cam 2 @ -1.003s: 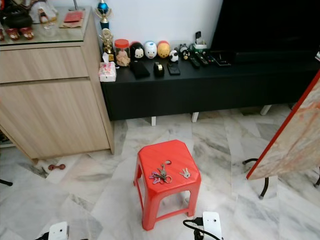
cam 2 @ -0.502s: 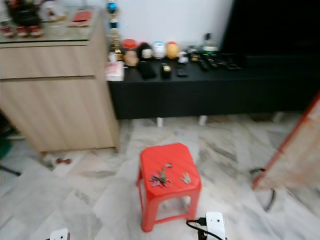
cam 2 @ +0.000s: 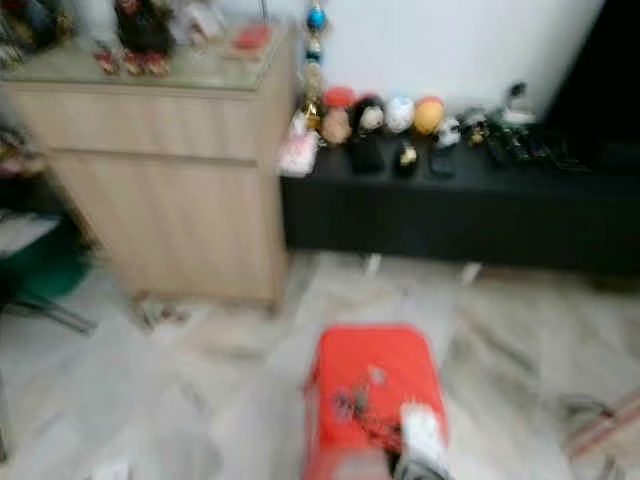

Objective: Hang keys on a hook

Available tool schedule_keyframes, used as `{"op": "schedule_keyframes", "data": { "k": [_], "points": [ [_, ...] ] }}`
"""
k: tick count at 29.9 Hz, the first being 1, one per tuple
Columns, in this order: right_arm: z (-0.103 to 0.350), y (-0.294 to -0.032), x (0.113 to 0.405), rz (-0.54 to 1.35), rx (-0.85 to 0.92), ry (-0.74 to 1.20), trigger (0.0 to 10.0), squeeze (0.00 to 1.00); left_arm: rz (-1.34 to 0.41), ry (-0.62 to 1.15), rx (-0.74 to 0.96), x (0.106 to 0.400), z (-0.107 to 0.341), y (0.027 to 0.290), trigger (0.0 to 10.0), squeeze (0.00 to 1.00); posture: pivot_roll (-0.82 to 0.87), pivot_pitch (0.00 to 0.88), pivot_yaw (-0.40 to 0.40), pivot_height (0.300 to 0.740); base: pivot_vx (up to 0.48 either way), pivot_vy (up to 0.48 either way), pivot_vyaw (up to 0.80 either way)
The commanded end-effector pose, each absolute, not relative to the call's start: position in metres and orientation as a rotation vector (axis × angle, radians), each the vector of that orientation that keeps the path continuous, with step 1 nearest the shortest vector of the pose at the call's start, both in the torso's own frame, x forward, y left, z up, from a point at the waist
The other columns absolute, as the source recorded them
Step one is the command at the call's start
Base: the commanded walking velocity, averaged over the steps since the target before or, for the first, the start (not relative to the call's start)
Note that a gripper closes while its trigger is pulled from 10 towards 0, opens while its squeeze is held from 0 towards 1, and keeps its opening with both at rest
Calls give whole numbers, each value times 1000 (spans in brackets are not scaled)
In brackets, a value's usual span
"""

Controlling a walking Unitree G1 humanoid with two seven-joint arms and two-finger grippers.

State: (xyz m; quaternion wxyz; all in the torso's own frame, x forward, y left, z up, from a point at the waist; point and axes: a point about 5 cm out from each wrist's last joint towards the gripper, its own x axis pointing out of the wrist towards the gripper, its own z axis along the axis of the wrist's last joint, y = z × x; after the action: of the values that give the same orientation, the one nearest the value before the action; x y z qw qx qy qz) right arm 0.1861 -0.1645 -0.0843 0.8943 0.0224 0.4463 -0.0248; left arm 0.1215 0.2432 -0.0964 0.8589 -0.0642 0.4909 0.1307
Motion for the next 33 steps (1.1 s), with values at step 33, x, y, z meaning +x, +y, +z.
{"op": "schedule_keyframes", "data": {
  "k": [33],
  "points": [
    [-79,-189,190,-149,55,873,10000,0,228,994,-145,137,-94,230,10000,0,34,0,-49,740,0,0,386]
  ]
}}
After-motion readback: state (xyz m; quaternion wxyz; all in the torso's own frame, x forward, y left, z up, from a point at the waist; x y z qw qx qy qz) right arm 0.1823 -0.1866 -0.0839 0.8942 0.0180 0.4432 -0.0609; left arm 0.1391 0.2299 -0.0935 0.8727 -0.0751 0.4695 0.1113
